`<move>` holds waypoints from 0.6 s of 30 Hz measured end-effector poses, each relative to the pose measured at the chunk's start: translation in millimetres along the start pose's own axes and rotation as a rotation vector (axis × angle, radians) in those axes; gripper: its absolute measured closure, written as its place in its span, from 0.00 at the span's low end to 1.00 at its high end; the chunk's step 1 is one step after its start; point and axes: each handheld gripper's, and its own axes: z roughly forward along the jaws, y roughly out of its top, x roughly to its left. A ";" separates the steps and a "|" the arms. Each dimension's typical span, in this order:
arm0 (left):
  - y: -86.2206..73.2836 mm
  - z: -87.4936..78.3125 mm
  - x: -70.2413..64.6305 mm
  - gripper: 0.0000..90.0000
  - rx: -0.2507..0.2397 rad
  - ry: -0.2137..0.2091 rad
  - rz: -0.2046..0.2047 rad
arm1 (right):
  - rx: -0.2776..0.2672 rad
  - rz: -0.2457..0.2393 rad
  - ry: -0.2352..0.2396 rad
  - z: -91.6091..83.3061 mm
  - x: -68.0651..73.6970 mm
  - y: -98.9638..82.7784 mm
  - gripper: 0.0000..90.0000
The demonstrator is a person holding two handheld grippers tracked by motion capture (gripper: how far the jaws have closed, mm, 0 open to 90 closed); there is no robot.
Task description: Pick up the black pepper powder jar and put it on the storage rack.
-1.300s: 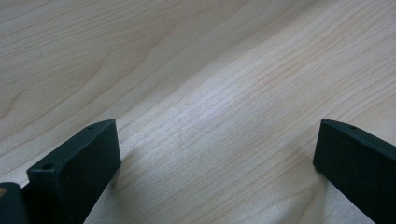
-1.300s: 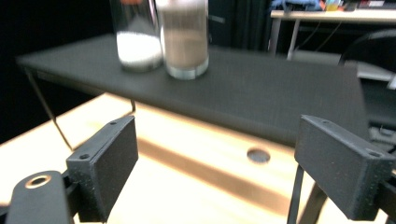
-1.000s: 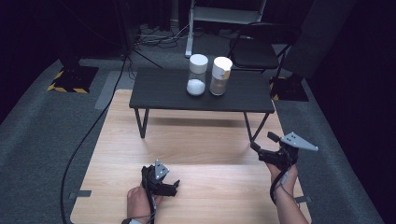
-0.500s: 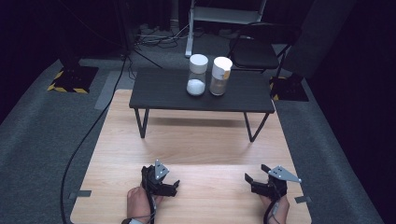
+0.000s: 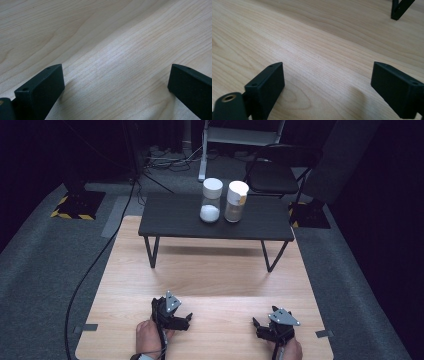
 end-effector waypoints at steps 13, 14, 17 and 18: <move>0.8 0.6 -0.4 0.00 0.002 0.002 -0.001 | 0.004 0.028 -0.022 9.5 1.1 5.8 0.08; 1.0 0.6 -0.4 0.00 0.003 0.002 -0.002 | 0.006 0.033 -0.017 9.7 -0.3 6.1 0.08; 1.7 0.8 0.2 0.00 0.005 0.000 0.000 | 0.017 0.057 0.004 10.3 -6.2 7.5 0.08; 1.8 1.0 0.4 0.00 0.004 0.000 0.001 | 0.018 0.062 0.008 10.6 -7.2 7.7 0.08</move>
